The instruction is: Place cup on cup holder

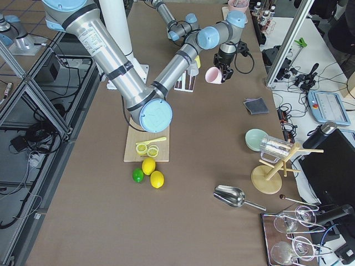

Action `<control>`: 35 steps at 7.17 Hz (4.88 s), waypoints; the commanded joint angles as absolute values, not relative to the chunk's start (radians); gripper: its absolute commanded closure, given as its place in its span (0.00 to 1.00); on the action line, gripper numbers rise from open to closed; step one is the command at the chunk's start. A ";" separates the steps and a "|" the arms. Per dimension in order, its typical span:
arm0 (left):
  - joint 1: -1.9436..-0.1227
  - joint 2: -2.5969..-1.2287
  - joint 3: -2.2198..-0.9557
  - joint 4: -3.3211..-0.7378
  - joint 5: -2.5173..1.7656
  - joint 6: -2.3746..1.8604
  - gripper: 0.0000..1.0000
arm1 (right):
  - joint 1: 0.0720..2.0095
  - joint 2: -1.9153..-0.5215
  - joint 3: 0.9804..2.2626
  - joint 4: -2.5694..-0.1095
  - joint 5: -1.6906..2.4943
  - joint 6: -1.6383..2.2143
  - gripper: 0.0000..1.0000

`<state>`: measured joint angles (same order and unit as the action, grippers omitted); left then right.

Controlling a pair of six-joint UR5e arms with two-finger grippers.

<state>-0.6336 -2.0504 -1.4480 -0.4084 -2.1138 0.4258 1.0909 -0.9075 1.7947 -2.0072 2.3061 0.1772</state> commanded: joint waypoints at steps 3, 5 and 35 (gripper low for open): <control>-0.794 -2.020 -1.566 -0.551 -2.050 0.373 0.35 | 1.092 -0.980 1.801 -1.823 2.306 0.218 1.00; -0.871 -1.944 -1.687 -0.766 -1.988 0.299 0.34 | 1.092 -0.980 1.812 -1.822 2.306 0.239 1.00; -0.408 -1.687 -1.798 -3.400 -1.285 -0.275 0.34 | 1.002 -1.140 1.867 -1.147 2.063 0.498 1.00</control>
<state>-0.4207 -1.6481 -1.8538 -3.3591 -1.3009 -0.2715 1.0045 -1.1220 1.8662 -1.2257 2.0841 0.4843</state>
